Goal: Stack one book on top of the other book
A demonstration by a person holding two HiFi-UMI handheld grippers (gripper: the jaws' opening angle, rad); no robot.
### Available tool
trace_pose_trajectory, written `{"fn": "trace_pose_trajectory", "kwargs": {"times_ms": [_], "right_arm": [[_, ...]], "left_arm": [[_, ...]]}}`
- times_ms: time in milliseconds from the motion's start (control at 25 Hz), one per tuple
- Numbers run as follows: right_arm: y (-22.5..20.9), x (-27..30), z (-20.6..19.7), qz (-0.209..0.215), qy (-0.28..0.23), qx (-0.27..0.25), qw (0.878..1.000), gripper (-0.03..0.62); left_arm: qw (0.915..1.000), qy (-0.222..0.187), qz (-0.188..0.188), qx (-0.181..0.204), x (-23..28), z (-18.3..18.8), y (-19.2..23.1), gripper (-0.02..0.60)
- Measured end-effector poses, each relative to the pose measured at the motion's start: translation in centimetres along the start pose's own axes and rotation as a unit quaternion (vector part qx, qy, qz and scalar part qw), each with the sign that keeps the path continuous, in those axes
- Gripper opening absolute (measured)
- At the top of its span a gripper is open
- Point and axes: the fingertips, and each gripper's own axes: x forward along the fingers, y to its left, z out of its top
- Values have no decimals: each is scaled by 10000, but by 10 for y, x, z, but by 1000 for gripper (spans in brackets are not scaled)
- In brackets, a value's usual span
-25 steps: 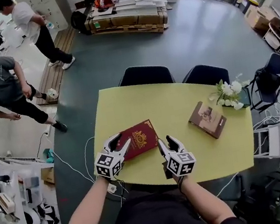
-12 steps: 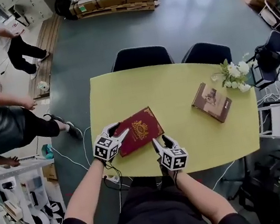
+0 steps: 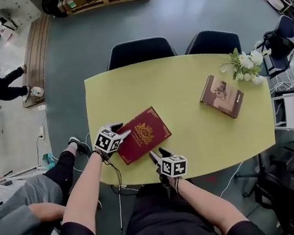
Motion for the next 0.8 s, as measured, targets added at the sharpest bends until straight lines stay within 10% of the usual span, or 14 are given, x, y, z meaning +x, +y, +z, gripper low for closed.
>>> {"fn": "trace_pose_trajectory", "kwargs": {"times_ms": [800], "right_arm": [[-11,26,-1,-87,85,486,9987,136]], "left_arm": [[9952,863,-382,-260,14,-21,0,202]]}}
